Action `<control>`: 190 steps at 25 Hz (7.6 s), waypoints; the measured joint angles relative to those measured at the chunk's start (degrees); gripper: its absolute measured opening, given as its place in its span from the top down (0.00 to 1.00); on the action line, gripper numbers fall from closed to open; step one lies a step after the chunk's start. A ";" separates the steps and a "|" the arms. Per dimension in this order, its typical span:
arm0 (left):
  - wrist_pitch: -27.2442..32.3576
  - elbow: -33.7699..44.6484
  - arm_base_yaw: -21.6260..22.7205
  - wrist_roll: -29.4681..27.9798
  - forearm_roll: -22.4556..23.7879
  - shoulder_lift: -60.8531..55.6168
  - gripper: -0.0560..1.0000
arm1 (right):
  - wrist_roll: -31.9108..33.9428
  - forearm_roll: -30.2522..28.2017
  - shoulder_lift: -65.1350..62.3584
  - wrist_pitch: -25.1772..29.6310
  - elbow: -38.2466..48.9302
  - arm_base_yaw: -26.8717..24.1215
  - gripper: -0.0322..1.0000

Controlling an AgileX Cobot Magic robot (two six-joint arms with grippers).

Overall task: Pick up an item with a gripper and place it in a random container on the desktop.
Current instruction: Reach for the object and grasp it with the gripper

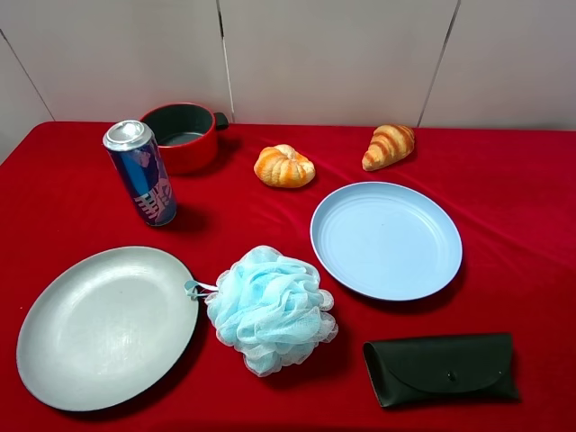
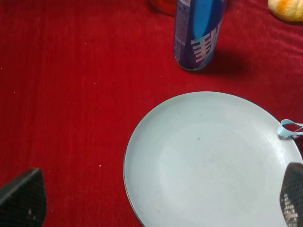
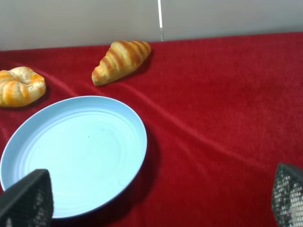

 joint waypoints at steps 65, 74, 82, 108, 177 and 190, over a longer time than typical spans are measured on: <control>0.00 0.00 0.00 0.00 0.00 0.00 0.00 | -15.51 8.96 50.85 -0.01 -23.49 0.00 0.30; 0.00 0.00 0.00 0.00 0.00 0.00 0.00 | -15.27 12.45 64.99 0.25 -31.76 0.51 0.30; 0.00 0.00 0.00 0.00 0.00 0.00 0.00 | -8.03 7.12 77.08 1.93 -44.05 7.44 0.30; 0.00 0.00 0.00 0.00 0.00 0.00 0.00 | 7.28 1.83 120.20 10.88 -89.45 11.98 0.30; 0.00 0.00 0.00 0.00 0.00 0.00 0.00 | 16.51 -3.41 147.55 0.03 -99.97 9.20 0.30; 0.00 0.00 0.00 0.00 0.00 0.00 0.00 | 16.51 -4.29 147.55 0.03 -99.97 9.02 0.57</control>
